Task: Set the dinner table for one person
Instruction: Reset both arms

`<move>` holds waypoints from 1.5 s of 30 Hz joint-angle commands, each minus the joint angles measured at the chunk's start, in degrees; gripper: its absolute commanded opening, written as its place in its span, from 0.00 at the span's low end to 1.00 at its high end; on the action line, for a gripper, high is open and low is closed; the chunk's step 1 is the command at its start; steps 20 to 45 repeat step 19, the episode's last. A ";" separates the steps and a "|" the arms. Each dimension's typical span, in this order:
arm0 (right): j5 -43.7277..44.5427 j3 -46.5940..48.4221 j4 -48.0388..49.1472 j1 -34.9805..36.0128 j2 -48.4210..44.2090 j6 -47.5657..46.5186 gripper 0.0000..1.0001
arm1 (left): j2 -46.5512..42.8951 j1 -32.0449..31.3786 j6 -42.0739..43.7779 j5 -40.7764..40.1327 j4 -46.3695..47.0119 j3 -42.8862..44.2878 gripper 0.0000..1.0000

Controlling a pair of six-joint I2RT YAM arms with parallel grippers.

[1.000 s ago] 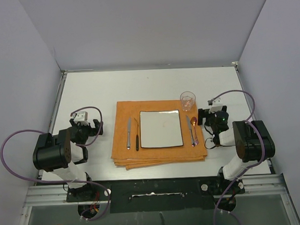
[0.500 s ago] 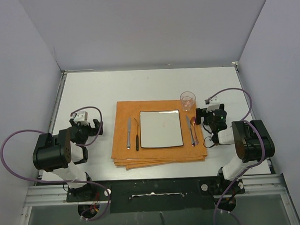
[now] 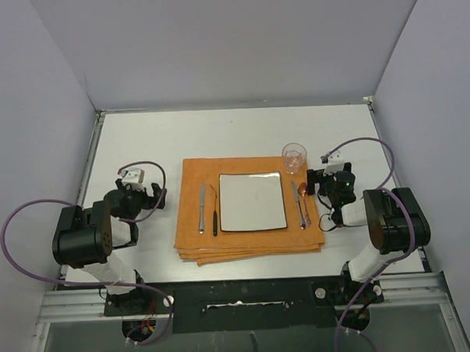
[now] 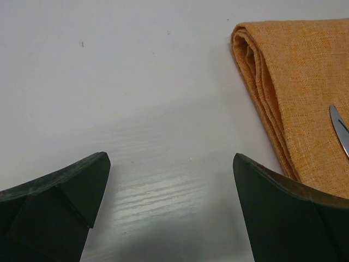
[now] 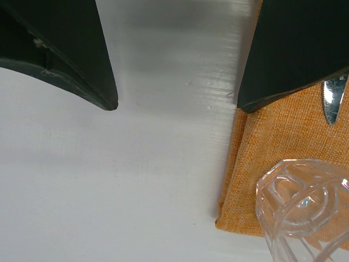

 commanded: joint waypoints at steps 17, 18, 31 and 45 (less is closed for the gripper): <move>0.47 1.62 1.79 -0.04 -0.22 -0.46 0.98 | -2.71 -0.91 1.92 0.63 -1.53 1.75 0.98; 0.47 1.50 1.83 -0.05 -0.26 -0.45 0.98 | -2.74 -0.91 1.93 0.62 -1.48 1.77 0.98; 0.51 1.33 2.10 -0.05 -0.41 -0.51 0.98 | -2.79 -0.89 1.92 0.62 -1.40 1.77 0.98; 0.51 1.33 2.10 -0.05 -0.41 -0.51 0.98 | -2.79 -0.89 1.92 0.62 -1.40 1.77 0.98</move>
